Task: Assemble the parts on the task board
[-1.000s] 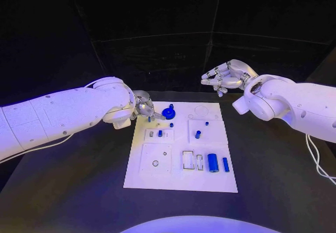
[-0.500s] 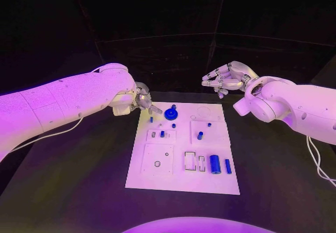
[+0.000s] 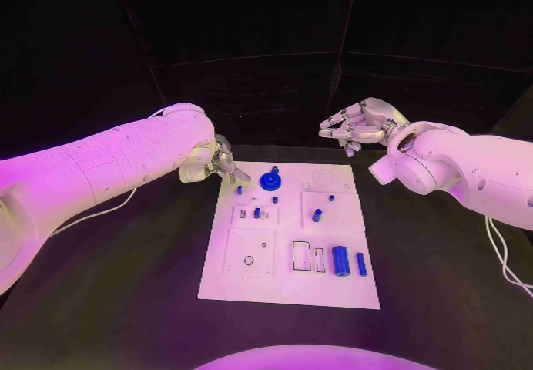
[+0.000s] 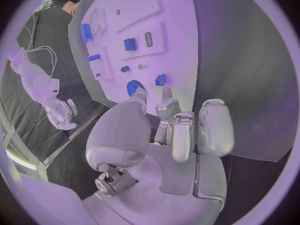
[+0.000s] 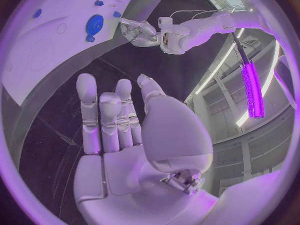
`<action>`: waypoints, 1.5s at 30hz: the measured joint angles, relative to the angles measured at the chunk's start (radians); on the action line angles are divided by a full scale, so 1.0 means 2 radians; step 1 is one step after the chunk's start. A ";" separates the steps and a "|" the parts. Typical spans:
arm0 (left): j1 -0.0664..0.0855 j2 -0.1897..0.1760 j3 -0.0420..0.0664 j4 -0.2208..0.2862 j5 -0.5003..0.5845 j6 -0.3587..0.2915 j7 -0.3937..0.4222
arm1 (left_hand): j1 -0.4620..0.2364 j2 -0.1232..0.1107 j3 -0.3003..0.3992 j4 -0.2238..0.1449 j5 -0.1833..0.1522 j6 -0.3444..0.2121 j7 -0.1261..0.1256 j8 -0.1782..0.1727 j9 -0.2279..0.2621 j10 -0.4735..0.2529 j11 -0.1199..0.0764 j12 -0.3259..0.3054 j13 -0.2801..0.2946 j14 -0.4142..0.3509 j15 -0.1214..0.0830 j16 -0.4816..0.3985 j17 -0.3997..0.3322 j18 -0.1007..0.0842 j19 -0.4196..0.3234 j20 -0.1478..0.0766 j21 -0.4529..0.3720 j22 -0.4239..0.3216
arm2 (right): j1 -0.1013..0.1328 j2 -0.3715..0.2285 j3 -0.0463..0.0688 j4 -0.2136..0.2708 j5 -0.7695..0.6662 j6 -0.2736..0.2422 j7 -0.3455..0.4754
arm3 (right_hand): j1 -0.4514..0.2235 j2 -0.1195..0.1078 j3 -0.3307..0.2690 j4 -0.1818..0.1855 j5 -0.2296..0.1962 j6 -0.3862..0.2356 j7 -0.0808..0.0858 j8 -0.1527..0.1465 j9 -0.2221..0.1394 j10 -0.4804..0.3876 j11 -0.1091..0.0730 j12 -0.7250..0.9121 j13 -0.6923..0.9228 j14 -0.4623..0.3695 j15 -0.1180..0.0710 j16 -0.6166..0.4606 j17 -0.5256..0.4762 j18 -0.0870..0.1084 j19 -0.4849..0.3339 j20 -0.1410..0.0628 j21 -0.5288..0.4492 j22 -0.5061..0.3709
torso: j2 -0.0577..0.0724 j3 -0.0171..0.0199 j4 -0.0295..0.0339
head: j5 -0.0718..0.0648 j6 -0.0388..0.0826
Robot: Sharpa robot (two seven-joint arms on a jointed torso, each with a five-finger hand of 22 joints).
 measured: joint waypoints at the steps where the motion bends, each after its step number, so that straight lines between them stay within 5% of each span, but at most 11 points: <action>1: -0.001 0.002 0.000 -0.003 0.000 0.001 0.001 | 0.000 0.000 0.000 0.000 0.000 0.001 -0.001 0.000 0.000 0.000 0.000 0.000 0.000 0.000 0.000 0.000 0.000 0.000 0.000 0.000 0.000 0.000 | 0.000 0.000 0.000 0.000 0.000 0.000 0.000 | 0.000 0.000 0.000 0.000 0.000 0.000 0.000 0.000 0.000 0.000 0.000 0.000 0.000 0.000 0.000 0.000 0.000 0.000 0.000 0.000 0.000 0.000 | 0.000 0.0000 0.0000 | 0.000 0.000; 24: -0.010 0.016 -0.001 -0.030 -0.001 0.015 0.012 | 0.031 0.025 -0.006 -0.012 0.000 0.013 -0.003 0.000 -0.009 0.000 0.000 0.002 0.001 0.000 0.000 0.000 0.000 0.000 0.000 0.000 0.002 0.005 | 0.000 0.001 0.000 0.000 0.000 0.000 0.000 | 0.000 0.000 0.000 0.000 0.003 0.000 0.000 0.000 0.000 0.000 0.000 0.000 0.000 0.000 0.000 0.000 0.000 0.000 0.000 0.000 0.000 0.000 | -0.001 0.0004 0.0005 | 0.000 -0.004; 45: -0.012 0.018 -0.003 -0.032 -0.001 0.028 0.017 | 0.033 0.027 -0.006 -0.012 0.000 0.013 -0.003 0.000 -0.009 0.000 0.000 0.002 0.001 0.000 0.000 0.000 0.000 0.000 0.000 0.000 0.002 0.007 | 0.000 0.004 0.000 0.000 0.000 0.002 0.001 | 0.002 0.002 0.000 0.000 0.003 0.000 0.000 0.000 0.000 0.000 0.000 0.000 0.000 0.000 0.000 0.000 0.000 0.000 0.000 0.000 0.000 0.000 | -0.001 0.0006 0.0004 | -0.004 -0.004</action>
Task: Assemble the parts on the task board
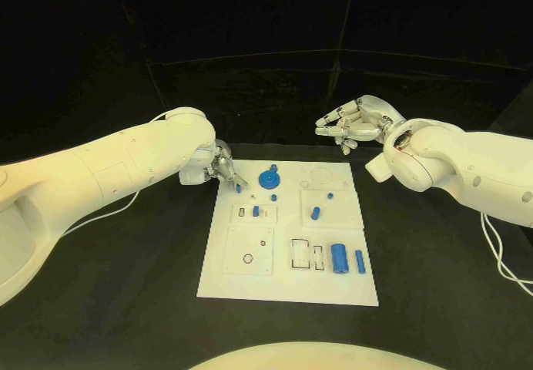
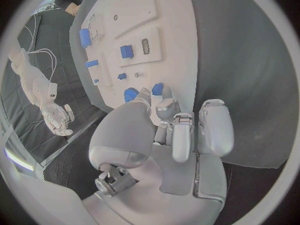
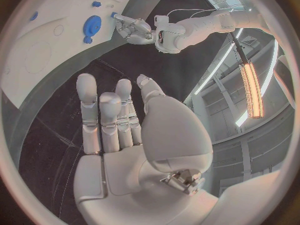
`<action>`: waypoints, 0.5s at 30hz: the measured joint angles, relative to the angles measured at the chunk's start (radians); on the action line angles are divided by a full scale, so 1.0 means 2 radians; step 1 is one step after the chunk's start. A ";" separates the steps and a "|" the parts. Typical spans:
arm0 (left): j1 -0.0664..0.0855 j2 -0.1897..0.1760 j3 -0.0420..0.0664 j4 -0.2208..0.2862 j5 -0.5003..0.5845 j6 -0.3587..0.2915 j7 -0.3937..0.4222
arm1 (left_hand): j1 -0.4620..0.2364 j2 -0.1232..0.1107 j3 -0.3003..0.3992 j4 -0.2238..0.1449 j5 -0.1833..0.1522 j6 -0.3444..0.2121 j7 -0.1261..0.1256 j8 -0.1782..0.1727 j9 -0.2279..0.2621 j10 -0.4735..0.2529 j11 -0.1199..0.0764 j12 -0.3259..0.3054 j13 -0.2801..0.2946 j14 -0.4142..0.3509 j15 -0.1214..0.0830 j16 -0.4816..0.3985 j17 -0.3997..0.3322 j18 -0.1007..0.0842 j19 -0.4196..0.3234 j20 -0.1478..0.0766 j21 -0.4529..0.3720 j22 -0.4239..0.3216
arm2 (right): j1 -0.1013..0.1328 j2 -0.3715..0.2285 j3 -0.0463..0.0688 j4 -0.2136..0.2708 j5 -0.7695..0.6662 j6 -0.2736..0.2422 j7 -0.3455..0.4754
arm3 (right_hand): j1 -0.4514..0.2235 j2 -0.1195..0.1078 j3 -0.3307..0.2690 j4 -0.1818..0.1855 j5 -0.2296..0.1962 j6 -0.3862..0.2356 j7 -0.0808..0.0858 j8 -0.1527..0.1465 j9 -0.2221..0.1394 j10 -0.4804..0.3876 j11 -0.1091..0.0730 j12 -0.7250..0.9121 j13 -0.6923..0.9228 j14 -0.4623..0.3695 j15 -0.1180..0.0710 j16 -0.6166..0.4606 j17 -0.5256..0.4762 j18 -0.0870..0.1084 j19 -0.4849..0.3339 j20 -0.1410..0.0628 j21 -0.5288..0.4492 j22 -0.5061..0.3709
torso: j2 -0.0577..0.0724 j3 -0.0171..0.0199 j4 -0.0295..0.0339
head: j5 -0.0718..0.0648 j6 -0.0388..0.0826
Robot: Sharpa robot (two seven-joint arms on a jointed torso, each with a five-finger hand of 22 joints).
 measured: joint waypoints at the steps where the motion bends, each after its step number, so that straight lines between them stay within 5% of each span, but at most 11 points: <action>1: 0.000 0.000 0.000 0.000 0.000 0.000 0.000 | 0.001 0.001 0.001 -0.001 0.000 0.000 0.000 0.000 0.000 0.000 0.000 0.000 0.000 0.000 0.000 0.000 0.000 0.000 0.000 0.000 0.000 0.000 | 0.000 0.000 0.000 0.000 0.000 0.000 0.000 | 0.000 0.000 0.000 0.000 0.000 0.000 0.000 0.000 0.000 0.000 0.000 0.000 0.000 0.000 0.000 0.000 0.000 0.000 0.000 0.000 0.000 0.000 | 0.000 0.0000 0.0000 | 0.000 0.000; 10: 0.000 0.003 0.000 -0.002 0.000 0.000 0.003 | 0.039 0.028 0.022 -0.025 0.000 0.002 -0.002 -0.002 -0.006 0.000 0.000 0.000 -0.001 0.000 0.000 0.000 0.000 0.000 0.000 0.000 0.000 0.000 | 0.000 0.001 0.000 0.000 0.000 0.001 0.000 | 0.000 0.000 0.000 0.000 0.000 0.000 0.000 0.000 0.000 0.000 0.000 0.000 0.000 0.000 0.000 0.000 0.000 0.000 0.000 0.000 0.000 0.000 | 0.000 -0.0002 -0.0001 | 0.000 -0.001; 15: 0.000 0.003 0.000 -0.003 0.000 -0.002 0.004 | 0.048 0.033 0.031 -0.033 0.000 0.002 -0.002 -0.004 -0.009 0.000 0.000 0.000 -0.003 0.000 0.000 0.000 0.000 0.000 0.000 0.000 0.000 0.000 | 0.000 0.001 0.000 0.000 0.000 0.001 0.000 | 0.000 0.000 0.000 0.000 0.000 0.000 0.000 0.000 0.000 0.000 0.000 0.000 0.000 0.000 0.000 0.000 0.000 0.000 0.000 0.000 0.000 0.000 | 0.000 -0.0002 -0.0001 | -0.001 -0.001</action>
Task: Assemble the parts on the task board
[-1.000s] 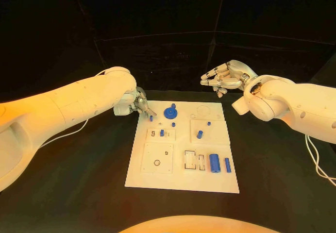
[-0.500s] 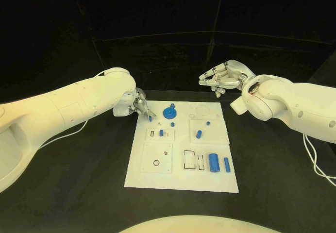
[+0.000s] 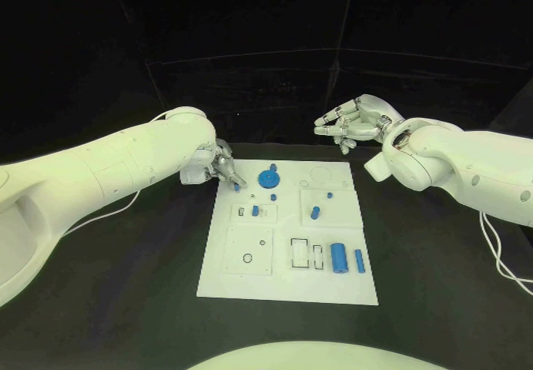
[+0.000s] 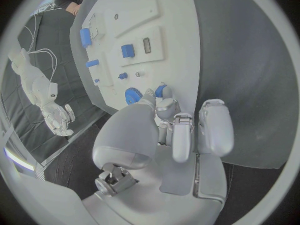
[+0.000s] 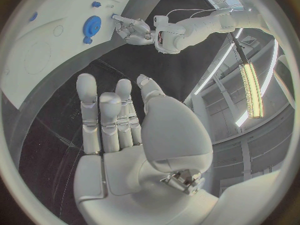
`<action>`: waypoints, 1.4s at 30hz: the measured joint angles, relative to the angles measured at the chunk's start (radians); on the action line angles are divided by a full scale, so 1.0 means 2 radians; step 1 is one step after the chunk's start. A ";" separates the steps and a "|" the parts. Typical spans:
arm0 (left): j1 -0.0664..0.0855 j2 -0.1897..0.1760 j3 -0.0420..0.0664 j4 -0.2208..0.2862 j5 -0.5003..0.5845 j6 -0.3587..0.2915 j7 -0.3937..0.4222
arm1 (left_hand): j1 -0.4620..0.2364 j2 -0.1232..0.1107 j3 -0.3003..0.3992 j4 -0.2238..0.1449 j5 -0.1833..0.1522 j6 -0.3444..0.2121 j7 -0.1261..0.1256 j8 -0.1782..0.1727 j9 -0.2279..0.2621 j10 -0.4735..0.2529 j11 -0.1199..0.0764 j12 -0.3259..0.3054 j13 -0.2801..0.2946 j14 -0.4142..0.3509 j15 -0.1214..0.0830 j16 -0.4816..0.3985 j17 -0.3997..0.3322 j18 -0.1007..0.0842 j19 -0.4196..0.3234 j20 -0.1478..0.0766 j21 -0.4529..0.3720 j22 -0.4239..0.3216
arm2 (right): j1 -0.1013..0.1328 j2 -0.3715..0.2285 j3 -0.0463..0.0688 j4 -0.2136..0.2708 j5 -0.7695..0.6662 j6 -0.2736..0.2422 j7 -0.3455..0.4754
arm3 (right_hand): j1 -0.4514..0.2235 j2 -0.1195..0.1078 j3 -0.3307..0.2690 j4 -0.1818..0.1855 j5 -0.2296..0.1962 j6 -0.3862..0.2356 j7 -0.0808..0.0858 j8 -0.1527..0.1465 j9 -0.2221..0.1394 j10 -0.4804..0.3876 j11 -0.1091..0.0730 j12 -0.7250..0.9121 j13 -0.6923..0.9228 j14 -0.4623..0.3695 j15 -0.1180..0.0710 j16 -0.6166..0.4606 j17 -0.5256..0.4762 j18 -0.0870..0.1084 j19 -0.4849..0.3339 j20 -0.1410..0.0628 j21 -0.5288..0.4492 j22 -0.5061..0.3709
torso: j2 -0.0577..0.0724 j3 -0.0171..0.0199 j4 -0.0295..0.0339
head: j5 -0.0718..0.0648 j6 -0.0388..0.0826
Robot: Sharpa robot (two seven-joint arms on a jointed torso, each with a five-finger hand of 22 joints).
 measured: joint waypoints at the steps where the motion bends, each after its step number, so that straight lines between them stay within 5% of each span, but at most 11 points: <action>1: 0.000 0.000 0.000 0.000 0.000 0.000 0.000 | 0.001 0.001 0.001 0.001 0.000 0.000 0.000 0.000 0.000 0.000 0.000 0.000 0.000 0.000 0.000 0.000 0.000 0.000 0.000 0.000 0.000 0.000 | 0.000 0.000 0.000 0.000 0.000 0.000 0.000 | 0.000 0.000 0.000 0.000 0.000 0.000 0.000 0.000 0.000 0.000 0.000 0.000 0.000 0.000 0.000 0.000 0.000 0.000 0.000 0.000 0.000 0.000 | 0.000 0.0000 0.0000 | 0.000 0.000; 13: 0.001 0.000 0.001 0.001 0.000 -0.001 0.008 | 0.056 0.017 0.068 -0.028 -0.003 -0.010 0.003 -0.016 -0.015 -0.008 0.001 -0.011 -0.009 0.000 0.000 0.000 0.000 0.000 0.000 0.000 0.000 -0.001 | 0.000 0.000 0.000 0.000 0.000 0.003 0.000 | 0.000 0.000 0.001 0.001 0.000 0.000 0.000 0.000 0.000 0.002 -0.002 0.002 0.002 0.000 0.000 0.000 0.002 0.000 0.000 0.000 0.002 0.003 | 0.000 0.0000 0.0000 | -0.003 -0.001; 15: 0.001 -0.003 0.000 0.003 0.001 -0.001 0.010 | 0.061 0.010 0.087 -0.009 -0.001 -0.011 0.004 -0.018 -0.015 -0.010 0.003 -0.013 -0.013 0.000 0.000 0.000 0.000 0.000 0.000 0.000 0.000 -0.001 | 0.000 0.000 0.000 0.000 0.000 0.003 -0.001 | 0.000 0.000 0.001 0.002 0.000 0.000 0.000 0.000 0.000 0.002 -0.002 0.002 0.002 0.000 0.000 0.000 0.002 0.000 0.000 0.000 0.002 0.003 | 0.000 0.0001 0.0000 | -0.003 -0.001; 16: 0.000 -0.006 0.000 0.005 0.001 -0.002 0.011 | 0.048 -0.004 0.117 -0.002 0.006 -0.011 0.004 -0.017 -0.016 -0.008 0.007 -0.015 -0.014 0.000 0.000 0.000 0.000 0.000 0.000 0.001 0.000 0.000 | 0.000 0.000 0.000 0.000 0.000 0.004 -0.001 | 0.000 0.000 0.001 0.001 0.000 0.000 0.000 0.000 0.000 0.002 -0.002 0.002 0.002 0.000 0.000 0.000 0.002 0.000 0.000 0.000 0.002 0.003 | 0.000 0.0001 0.0000 | -0.002 -0.001; 17: 0.000 -0.007 0.000 0.006 0.002 -0.003 0.012 | 0.036 -0.015 0.156 -0.018 0.006 -0.011 0.004 -0.015 -0.018 -0.006 0.008 -0.016 -0.015 0.000 0.000 0.000 0.000 0.000 -0.001 0.003 0.000 0.000 | 0.000 0.000 0.000 0.000 0.000 0.004 -0.001 | 0.000 0.000 0.001 0.001 0.000 0.000 0.000 0.000 0.000 0.002 -0.002 0.002 0.002 0.000 0.000 0.000 0.002 0.000 0.000 0.000 0.002 0.003 | 0.000 0.0002 0.0000 | -0.002 -0.001; 24: -0.001 -0.010 0.000 0.010 0.003 -0.008 0.016 | 0.022 -0.027 0.170 -0.009 0.012 -0.012 0.005 -0.006 -0.018 -0.006 0.008 -0.016 -0.016 0.000 0.000 0.000 0.000 0.000 0.000 0.004 0.000 0.000 | 0.000 0.000 0.000 0.000 0.000 0.005 -0.001 | 0.000 0.000 0.001 0.001 0.000 0.000 0.000 0.000 0.000 0.002 -0.002 0.002 0.002 0.000 0.000 0.000 0.002 0.000 0.000 0.000 0.002 0.003 | 0.000 0.0002 0.0001 | -0.002 -0.001; 25: -0.001 -0.015 0.000 0.018 0.004 -0.010 0.017 | -0.024 -0.058 0.257 -0.030 0.025 -0.010 0.006 0.011 -0.014 -0.004 0.006 -0.016 -0.019 0.000 0.000 0.000 0.000 0.000 0.000 0.004 0.000 0.000 | 0.000 0.000 0.000 0.000 0.000 0.005 -0.001 | 0.000 0.000 0.001 0.001 0.000 0.000 0.000 0.000 0.000 0.002 -0.002 0.002 0.002 0.000 0.000 0.000 0.002 0.000 0.000 0.000 0.002 0.003 | -0.001 0.0003 0.0001 | -0.002 -0.001; 27: -0.001 -0.028 0.000 0.036 0.006 -0.017 0.020 | -0.044 -0.070 0.286 -0.038 0.033 -0.007 0.005 0.018 -0.011 -0.001 0.003 -0.016 -0.020 0.000 0.000 0.000 0.000 0.000 0.000 0.004 0.000 0.000 | 0.000 -0.001 0.000 0.000 0.000 0.006 -0.001 | 0.000 0.000 0.001 0.001 0.002 0.000 0.000 0.000 0.000 0.002 -0.002 0.002 0.002 0.000 0.000 0.000 0.002 0.000 0.000 0.000 0.002 0.003 | -0.001 0.0003 0.0007 | -0.001 -0.001; 37: -0.001 -0.084 -0.004 0.133 0.019 -0.073 0.027 | -0.063 -0.078 0.308 -0.046 0.048 -0.004 0.003 0.026 -0.010 0.005 0.001 -0.016 -0.019 0.000 0.000 0.000 0.000 0.000 0.000 0.004 0.000 0.002 | 0.000 -0.002 0.000 -0.001 -0.001 0.006 -0.002 | 0.000 0.000 0.001 0.001 0.003 0.000 0.000 0.000 0.000 0.002 -0.002 0.002 0.002 0.000 0.000 0.000 0.002 0.000 0.000 0.000 0.002 0.003 | -0.001 -0.0001 0.0012 | 0.003 -0.002; 42: -0.002 -0.117 -0.019 0.185 0.023 -0.104 0.029 | -0.069 -0.082 0.314 -0.052 0.052 -0.002 0.002 0.027 -0.010 0.005 0.001 -0.016 -0.019 0.000 0.000 0.000 0.000 0.000 0.000 0.004 0.000 0.003 | 0.000 -0.002 0.000 -0.002 -0.001 0.007 -0.002 | 0.000 0.000 0.001 0.001 0.003 0.000 0.000 0.000 0.000 0.002 -0.002 0.002 0.002 0.000 0.000 0.000 0.002 0.000 0.000 0.000 0.002 0.003 | -0.001 0.0000 0.0012 | 0.005 -0.001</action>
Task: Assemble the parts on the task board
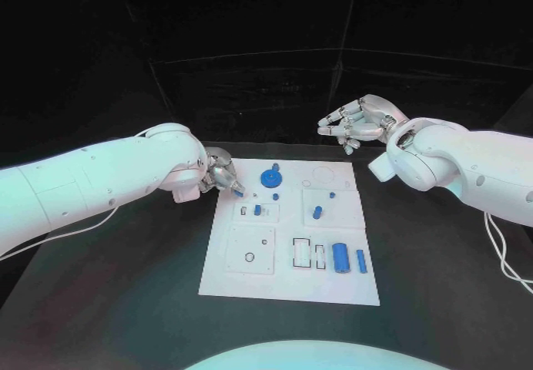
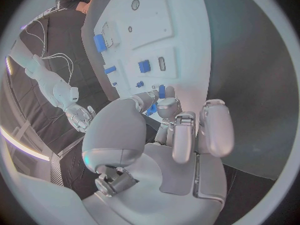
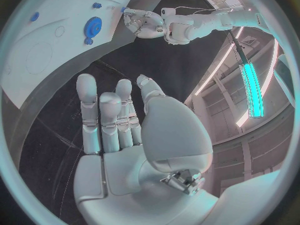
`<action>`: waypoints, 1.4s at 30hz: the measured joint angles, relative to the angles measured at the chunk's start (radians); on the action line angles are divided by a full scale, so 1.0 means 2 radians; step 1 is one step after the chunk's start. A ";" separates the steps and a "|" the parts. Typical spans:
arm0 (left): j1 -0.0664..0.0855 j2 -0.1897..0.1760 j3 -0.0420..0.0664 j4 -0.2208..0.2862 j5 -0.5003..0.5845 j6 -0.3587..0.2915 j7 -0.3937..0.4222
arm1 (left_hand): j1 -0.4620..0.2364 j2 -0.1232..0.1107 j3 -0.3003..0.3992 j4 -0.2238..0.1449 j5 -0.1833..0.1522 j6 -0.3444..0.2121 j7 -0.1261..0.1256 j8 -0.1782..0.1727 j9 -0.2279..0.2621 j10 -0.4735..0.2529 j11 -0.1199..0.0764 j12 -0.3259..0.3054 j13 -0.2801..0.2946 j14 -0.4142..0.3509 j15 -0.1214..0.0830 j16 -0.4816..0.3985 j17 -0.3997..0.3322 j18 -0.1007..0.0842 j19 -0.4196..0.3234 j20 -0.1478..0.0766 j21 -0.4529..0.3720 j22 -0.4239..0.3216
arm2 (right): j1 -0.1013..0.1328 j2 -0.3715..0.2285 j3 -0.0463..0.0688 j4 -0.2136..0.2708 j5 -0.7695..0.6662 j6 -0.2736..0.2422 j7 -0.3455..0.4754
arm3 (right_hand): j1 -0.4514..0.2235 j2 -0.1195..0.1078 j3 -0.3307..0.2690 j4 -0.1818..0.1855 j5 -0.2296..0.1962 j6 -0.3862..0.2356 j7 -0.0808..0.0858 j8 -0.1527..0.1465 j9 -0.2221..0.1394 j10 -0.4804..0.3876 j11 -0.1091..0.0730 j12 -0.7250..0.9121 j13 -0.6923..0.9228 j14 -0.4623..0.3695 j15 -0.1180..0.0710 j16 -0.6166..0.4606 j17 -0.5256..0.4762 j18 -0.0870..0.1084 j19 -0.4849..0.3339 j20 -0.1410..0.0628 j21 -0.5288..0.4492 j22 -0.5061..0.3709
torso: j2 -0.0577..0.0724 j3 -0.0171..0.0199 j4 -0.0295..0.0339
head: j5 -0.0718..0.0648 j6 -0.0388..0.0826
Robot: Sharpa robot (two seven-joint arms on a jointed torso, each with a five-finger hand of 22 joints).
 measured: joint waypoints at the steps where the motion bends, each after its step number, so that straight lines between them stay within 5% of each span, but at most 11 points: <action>1: -0.001 -0.008 -0.005 0.012 0.001 -0.007 0.000 | -0.001 -0.001 0.000 0.000 0.001 0.000 0.000 0.000 0.000 0.000 0.000 0.000 0.000 0.000 0.000 0.000 0.000 0.000 0.000 0.000 0.000 0.000 | 0.000 0.000 0.000 0.000 0.000 0.000 0.000 | 0.000 0.000 0.000 0.000 0.000 0.000 0.000 0.000 0.000 0.000 0.000 0.000 0.000 0.000 0.000 0.000 0.000 0.000 0.000 0.000 0.000 0.000 | 0.000 0.0000 0.0000 | 0.000 0.000; 4: -0.004 -0.021 -0.013 0.034 0.001 -0.025 0.001 | -0.001 -0.001 0.001 -0.001 0.002 0.000 0.000 0.000 0.000 0.000 0.000 0.000 -0.001 0.000 0.000 0.000 0.000 0.000 0.000 0.000 0.000 0.000 | 0.000 0.000 0.000 0.000 0.000 0.000 0.000 | 0.000 0.000 0.000 0.000 0.000 0.000 0.000 0.000 0.000 0.000 0.000 0.000 0.000 0.000 0.000 0.000 0.000 0.000 0.000 0.000 0.000 0.000 | 0.000 0.0000 0.0000 | 0.001 -0.001; 9: -0.010 -0.032 -0.019 0.058 -0.002 -0.049 0.003 | -0.003 -0.003 0.003 -0.003 0.002 0.000 0.000 0.002 0.000 0.002 -0.002 0.000 -0.001 0.000 0.000 0.000 0.000 0.000 0.000 0.000 0.000 0.000 | 0.000 0.000 0.000 -0.001 0.000 0.000 0.000 | 0.000 0.000 0.000 0.000 0.000 0.000 0.000 0.000 0.000 0.000 0.000 0.000 0.000 0.000 0.000 0.000 0.000 0.000 0.000 0.000 0.000 0.000 | 0.000 -0.0002 0.0000 | 0.002 -0.001; 23: -0.018 -0.033 -0.021 0.074 -0.013 -0.073 0.002 | -0.010 -0.006 0.012 -0.010 0.002 0.003 -0.001 0.004 0.000 0.002 -0.002 0.000 -0.002 0.000 0.000 0.000 0.000 0.000 0.000 0.000 0.000 0.000 | 0.000 0.000 0.000 -0.002 0.000 0.001 -0.001 | 0.000 0.000 0.000 0.000 0.000 0.000 0.000 0.000 0.000 0.000 0.000 0.000 0.000 0.000 0.000 0.000 0.000 0.000 0.000 0.000 0.000 0.000 | 0.001 0.0000 -0.0019 | 0.004 -0.002; 33: -0.018 -0.033 -0.020 0.076 -0.017 -0.073 -0.005 | -0.020 -0.008 0.012 -0.010 0.035 0.008 -0.004 0.010 -0.003 0.006 -0.004 0.000 -0.004 0.000 0.000 0.000 0.000 0.000 0.000 0.000 0.000 0.002 | 0.000 0.000 0.000 -0.002 0.000 0.001 -0.001 | 0.000 0.000 0.000 0.000 0.000 0.000 0.000 0.000 0.000 0.000 0.000 0.000 0.000 0.000 0.000 0.000 0.000 0.000 0.000 0.000 0.000 0.000 | 0.002 0.0003 -0.0019 | 0.004 -0.005; 38: -0.019 -0.033 -0.020 0.077 -0.019 -0.070 -0.009 | -0.030 -0.012 0.012 -0.010 0.077 0.010 -0.006 0.015 -0.003 0.009 -0.007 -0.004 -0.009 0.000 0.000 0.000 0.000 0.000 0.000 0.000 0.003 0.006 | 0.000 -0.001 0.000 -0.001 0.000 0.001 -0.001 | 0.000 0.000 0.000 0.000 0.000 0.000 0.000 0.000 0.000 0.000 0.000 0.000 0.000 0.000 0.000 0.000 0.000 0.000 0.000 0.000 0.000 0.000 | 0.001 0.0002 -0.0019 | 0.004 -0.004; 42: -0.019 -0.033 -0.021 0.078 -0.020 -0.068 -0.011 | -0.033 -0.015 0.010 -0.012 0.094 0.010 -0.006 0.018 -0.003 0.009 -0.007 -0.004 -0.009 0.000 0.000 0.000 0.000 0.000 0.002 -0.002 0.005 0.008 | 0.000 -0.001 0.000 -0.001 0.000 0.001 -0.001 | 0.000 0.000 0.000 0.000 0.000 0.000 0.000 0.000 0.000 0.000 0.000 0.000 0.000 0.000 0.000 0.000 0.000 0.000 0.000 0.000 0.000 0.000 | 0.001 0.0000 -0.0016 | 0.004 -0.003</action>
